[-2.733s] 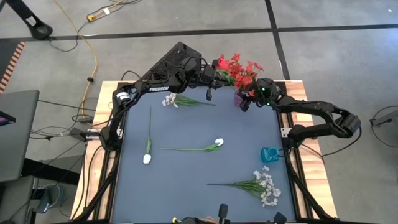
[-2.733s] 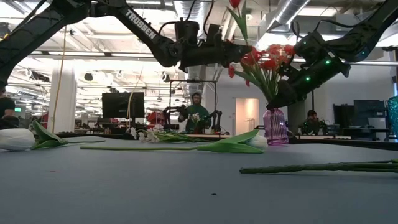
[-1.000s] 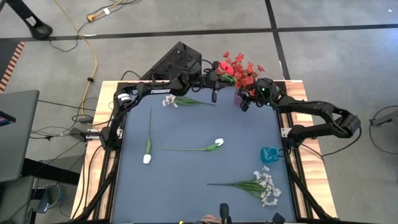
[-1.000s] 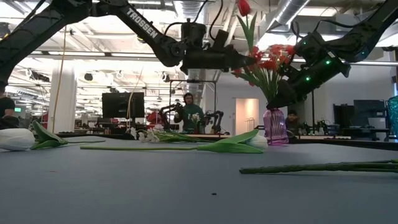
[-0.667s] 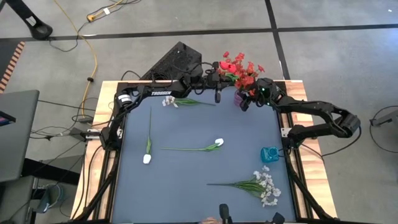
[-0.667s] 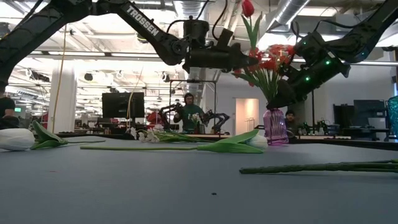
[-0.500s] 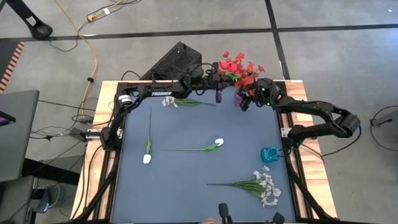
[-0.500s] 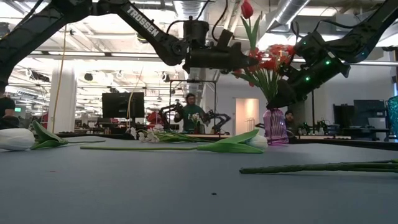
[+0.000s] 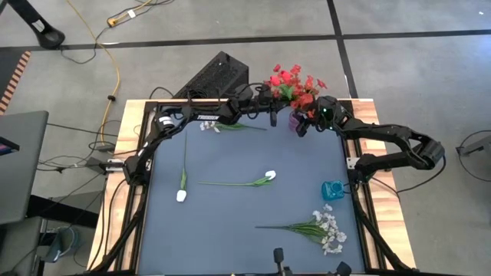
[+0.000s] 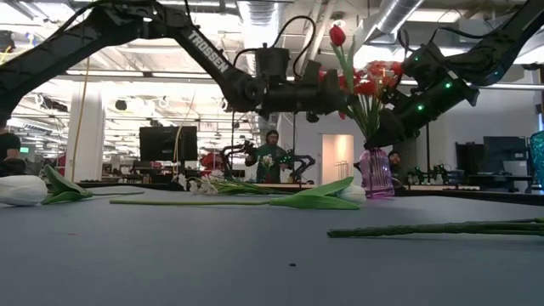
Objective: Sort flowers into vase by color
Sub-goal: Put the red tulip into the purple vase, then put the bottom white flowers into the blue vase
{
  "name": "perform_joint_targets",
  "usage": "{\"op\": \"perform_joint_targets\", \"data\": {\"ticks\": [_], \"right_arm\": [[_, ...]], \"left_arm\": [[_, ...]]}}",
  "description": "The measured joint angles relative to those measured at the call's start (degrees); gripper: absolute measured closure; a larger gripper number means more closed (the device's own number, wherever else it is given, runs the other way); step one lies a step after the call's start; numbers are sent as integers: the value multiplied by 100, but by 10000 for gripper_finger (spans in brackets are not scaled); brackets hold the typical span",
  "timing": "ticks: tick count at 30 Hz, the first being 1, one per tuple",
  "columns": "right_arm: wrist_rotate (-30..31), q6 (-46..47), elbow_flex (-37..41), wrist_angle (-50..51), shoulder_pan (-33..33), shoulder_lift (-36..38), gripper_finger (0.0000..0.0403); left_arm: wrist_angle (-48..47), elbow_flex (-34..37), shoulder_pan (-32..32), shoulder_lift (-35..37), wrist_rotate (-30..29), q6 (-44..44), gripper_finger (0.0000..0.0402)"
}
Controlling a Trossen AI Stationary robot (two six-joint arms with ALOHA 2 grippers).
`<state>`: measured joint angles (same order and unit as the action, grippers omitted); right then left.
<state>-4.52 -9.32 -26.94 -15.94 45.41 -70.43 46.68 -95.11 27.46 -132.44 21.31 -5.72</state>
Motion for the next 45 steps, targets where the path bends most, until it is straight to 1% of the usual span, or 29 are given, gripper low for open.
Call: {"op": "perform_joint_targets", "data": {"ticks": [4,7,12,17,22,25,28,30,33,36,39,43,45], "right_arm": [[-4,-18,0,-18,0,0,246],[-4,-18,0,-59,0,0,246],[-8,-33,0,-71,-7,0,246],[-8,-31,0,-77,-4,0,246],[-8,-16,0,-90,-2,0,246],[-6,-20,0,-99,-2,0,246],[-6,-18,0,-99,-2,0,244],[-6,-16,0,-99,-2,0,241],[-12,-17,0,-98,-4,0,238],[-11,-16,0,-114,-2,0,238],[0,-5,-2,-134,2,0,238],[9,21,-4,-108,6,0,237],[9,54,-4,-82,13,2,237]], "left_arm": [[-365,-83,-145,-26,-291,176,401],[-336,-226,-268,-260,-379,350,401],[-389,-512,-287,-648,-427,106,401],[-621,-529,-240,-652,-506,116,401],[-922,-535,-208,-639,-506,-65,401],[-905,-536,-247,-639,-486,112,401],[-766,-529,-267,-639,-510,29,395],[-736,-527,-271,-639,-404,-154,382],[-782,-523,-245,-605,-93,-549,350],[-1131,-518,-162,-447,128,-873,309],[-1540,-518,-55,-237,424,-897,267],[-2155,-518,122,73,1265,-1090,222],[-2685,-518,215,260,1679,-1194,208]]}}
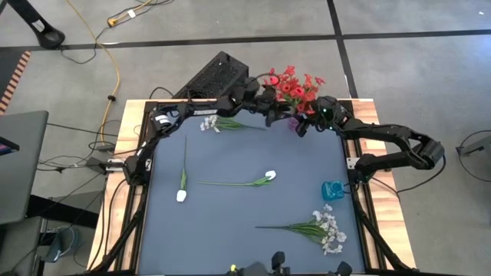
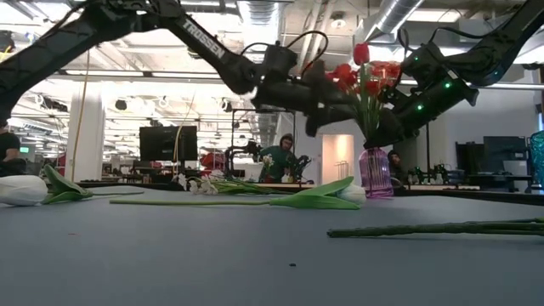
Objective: Sort flowers into vase by color
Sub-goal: Put the bottom white flowers into the blue vase
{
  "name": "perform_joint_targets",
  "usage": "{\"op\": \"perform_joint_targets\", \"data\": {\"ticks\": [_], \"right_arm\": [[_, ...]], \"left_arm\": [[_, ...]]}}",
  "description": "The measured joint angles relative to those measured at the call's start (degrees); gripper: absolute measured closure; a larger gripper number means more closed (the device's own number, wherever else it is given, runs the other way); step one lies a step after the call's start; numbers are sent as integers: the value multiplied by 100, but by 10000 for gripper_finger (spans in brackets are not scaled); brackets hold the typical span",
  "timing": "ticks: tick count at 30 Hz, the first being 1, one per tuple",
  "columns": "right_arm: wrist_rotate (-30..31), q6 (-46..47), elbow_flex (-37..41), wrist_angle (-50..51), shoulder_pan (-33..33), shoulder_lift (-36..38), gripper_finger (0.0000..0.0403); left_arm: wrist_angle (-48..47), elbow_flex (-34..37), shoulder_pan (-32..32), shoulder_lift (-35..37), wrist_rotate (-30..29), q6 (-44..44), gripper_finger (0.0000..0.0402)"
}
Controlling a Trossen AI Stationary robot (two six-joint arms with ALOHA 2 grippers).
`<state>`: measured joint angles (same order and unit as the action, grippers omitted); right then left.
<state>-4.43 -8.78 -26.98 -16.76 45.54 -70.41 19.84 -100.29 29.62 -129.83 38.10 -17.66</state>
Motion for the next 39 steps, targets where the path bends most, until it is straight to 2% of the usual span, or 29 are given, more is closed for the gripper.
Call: {"op": "perform_joint_targets", "data": {"ticks": [3,6,12,16,22,26,30,35,39], "right_arm": [[20,21,-6,56,0,4,237],[24,36,-17,142,0,12,236],[7,11,-24,234,0,17,229],[16,72,-24,279,2,17,211],[15,125,-14,323,0,9,162],[54,116,-11,376,0,9,140],[408,-17,-161,996,-2,121,136],[439,60,-489,2062,-2,350,136],[442,83,-678,2789,-2,533,136]], "left_arm": [[-1058,0,136,286,547,82,199],[-2471,0,222,641,652,805,197],[-5087,0,90,1479,-594,2860,208],[-5995,28,-53,2029,-796,3425,220],[-6040,405,-124,2999,-961,3826,232],[-5920,972,-119,3707,-1202,3831,240],[-5287,1907,-124,4455,-1551,3596,249],[-4090,3298,-119,5289,-1781,3180,253],[-3411,4125,-123,5774,-2043,2944,253]]}}
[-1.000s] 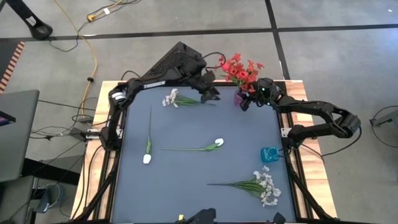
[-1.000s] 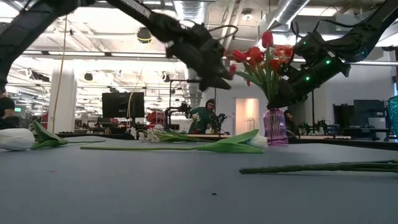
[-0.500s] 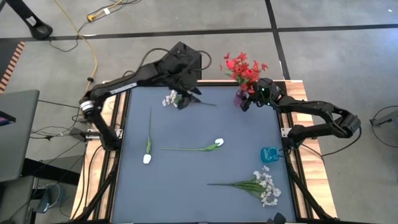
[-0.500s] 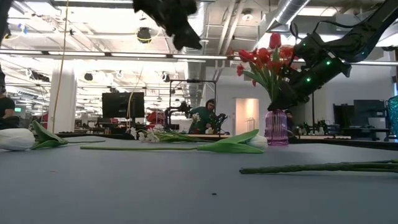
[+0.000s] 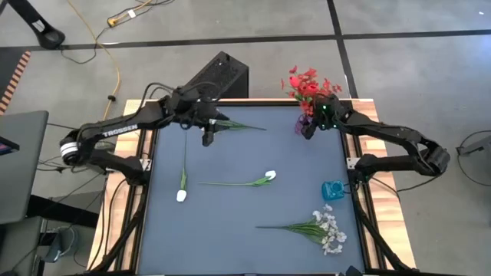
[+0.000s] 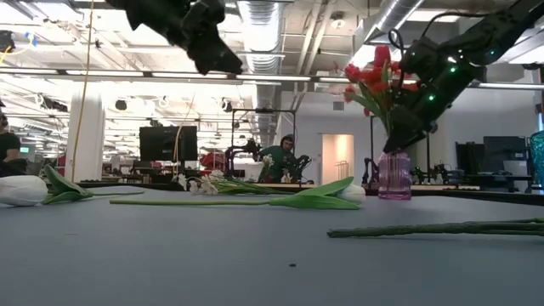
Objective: Sort flowers into vase by color
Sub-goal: Put the bottom white flowers into the blue vase
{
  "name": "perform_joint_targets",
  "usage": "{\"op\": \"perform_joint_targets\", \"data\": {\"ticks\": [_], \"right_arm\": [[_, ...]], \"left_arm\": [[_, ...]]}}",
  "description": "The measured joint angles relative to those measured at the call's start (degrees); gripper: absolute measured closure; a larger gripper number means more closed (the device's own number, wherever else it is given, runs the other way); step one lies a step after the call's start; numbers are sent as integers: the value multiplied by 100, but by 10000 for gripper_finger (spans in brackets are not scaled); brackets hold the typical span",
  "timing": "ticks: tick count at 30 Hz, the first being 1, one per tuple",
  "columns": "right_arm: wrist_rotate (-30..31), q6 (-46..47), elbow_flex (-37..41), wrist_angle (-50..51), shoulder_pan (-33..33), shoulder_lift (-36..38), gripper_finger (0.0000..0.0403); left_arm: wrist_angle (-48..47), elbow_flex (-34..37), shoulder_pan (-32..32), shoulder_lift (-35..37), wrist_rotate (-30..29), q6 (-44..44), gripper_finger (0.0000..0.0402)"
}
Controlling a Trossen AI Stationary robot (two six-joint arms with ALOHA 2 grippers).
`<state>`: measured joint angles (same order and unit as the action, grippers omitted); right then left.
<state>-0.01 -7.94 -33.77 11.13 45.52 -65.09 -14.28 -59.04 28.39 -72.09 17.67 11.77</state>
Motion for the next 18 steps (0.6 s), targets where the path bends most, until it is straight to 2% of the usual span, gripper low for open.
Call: {"op": "perform_joint_targets", "data": {"ticks": [4,9,18], "right_arm": [[-2,20,-12,149,0,115,136],[-4,235,-12,157,0,128,136],[2,58,-14,214,-12,213,135]], "left_arm": [[248,413,5,300,-126,-149,253],[207,445,1,395,-103,-195,253],[221,447,1,395,-100,-202,253]]}}
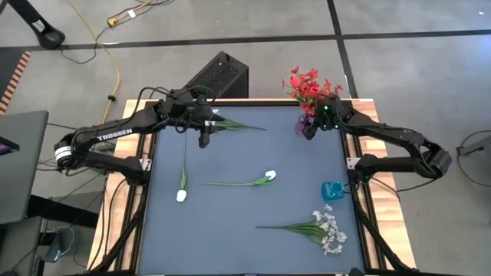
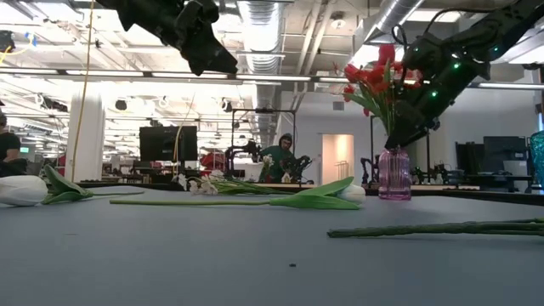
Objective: Sort flowers into vase by color
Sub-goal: Put the bottom white flowers into the blue vase
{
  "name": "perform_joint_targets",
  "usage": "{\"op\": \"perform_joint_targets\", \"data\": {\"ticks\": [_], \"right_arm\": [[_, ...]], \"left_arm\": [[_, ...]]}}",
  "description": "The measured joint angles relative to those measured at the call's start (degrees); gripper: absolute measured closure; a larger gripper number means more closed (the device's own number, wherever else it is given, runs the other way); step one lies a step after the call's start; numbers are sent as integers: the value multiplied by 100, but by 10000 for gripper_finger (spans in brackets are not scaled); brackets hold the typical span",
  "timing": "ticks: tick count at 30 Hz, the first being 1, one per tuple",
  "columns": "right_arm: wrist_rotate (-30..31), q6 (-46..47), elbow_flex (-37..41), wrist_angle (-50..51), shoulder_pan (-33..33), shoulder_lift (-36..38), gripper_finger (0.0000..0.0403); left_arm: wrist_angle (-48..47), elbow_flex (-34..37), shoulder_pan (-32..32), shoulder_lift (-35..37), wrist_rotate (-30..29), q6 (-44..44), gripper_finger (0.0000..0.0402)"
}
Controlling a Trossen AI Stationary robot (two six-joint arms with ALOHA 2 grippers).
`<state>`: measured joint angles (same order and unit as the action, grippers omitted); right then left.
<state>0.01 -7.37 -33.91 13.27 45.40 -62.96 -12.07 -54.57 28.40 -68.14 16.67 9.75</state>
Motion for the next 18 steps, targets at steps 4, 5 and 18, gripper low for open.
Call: {"op": "perform_joint_targets", "data": {"ticks": [4,5,18], "right_arm": [[2,-62,0,-1,82,215,135],[10,-62,0,-15,104,291,135],[51,45,-4,933,274,1270,135]], "left_arm": [[1,0,0,0,0,-24,253],[1,0,0,0,-2,-39,253],[25,0,0,-2,-50,-57,253]]}}
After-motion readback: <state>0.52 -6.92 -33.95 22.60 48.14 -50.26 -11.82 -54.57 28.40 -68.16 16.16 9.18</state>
